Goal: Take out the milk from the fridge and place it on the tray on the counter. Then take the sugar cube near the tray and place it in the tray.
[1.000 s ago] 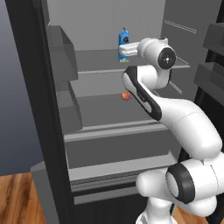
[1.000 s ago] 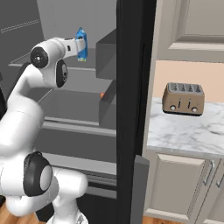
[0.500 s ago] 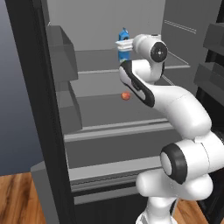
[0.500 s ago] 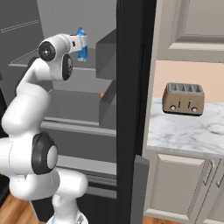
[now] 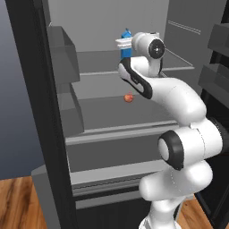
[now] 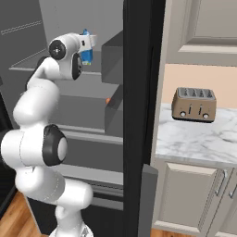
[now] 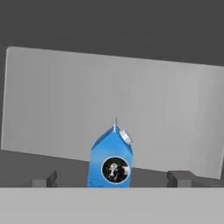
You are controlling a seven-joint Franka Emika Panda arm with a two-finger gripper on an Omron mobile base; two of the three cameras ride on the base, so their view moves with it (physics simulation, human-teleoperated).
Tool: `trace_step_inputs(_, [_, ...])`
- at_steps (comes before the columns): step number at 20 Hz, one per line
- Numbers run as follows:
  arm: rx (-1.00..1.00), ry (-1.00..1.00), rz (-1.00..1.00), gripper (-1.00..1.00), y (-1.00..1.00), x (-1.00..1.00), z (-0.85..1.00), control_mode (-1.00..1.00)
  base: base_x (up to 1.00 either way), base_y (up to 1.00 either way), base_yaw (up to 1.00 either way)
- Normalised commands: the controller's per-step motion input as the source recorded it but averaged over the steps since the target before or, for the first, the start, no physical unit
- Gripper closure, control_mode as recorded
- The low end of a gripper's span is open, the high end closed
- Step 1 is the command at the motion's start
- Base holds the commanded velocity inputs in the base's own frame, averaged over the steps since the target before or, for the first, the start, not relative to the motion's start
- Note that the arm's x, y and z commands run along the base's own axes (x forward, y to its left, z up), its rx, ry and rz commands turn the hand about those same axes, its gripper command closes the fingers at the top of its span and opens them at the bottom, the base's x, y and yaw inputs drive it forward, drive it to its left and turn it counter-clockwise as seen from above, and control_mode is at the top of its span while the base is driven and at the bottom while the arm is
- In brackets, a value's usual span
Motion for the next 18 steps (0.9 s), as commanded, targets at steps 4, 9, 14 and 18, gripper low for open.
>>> trace_step_inputs(4, [0.00,0.01,0.00,-1.00,0.08,0.36,0.00,-1.00,0.00,0.00,0.00])
trace_step_inputs(9, [0.00,0.02,0.00,-1.00,0.07,0.25,0.00,-1.00,0.00,0.00,0.00])
trace_step_inputs(14, [0.00,0.00,0.00,-1.00,-0.01,0.14,0.00,-1.00,0.00,0.00,0.00])
trace_step_inputs(18, [0.00,0.00,0.00,-1.00,0.00,0.11,0.00,-1.00,0.00,0.00,0.00])
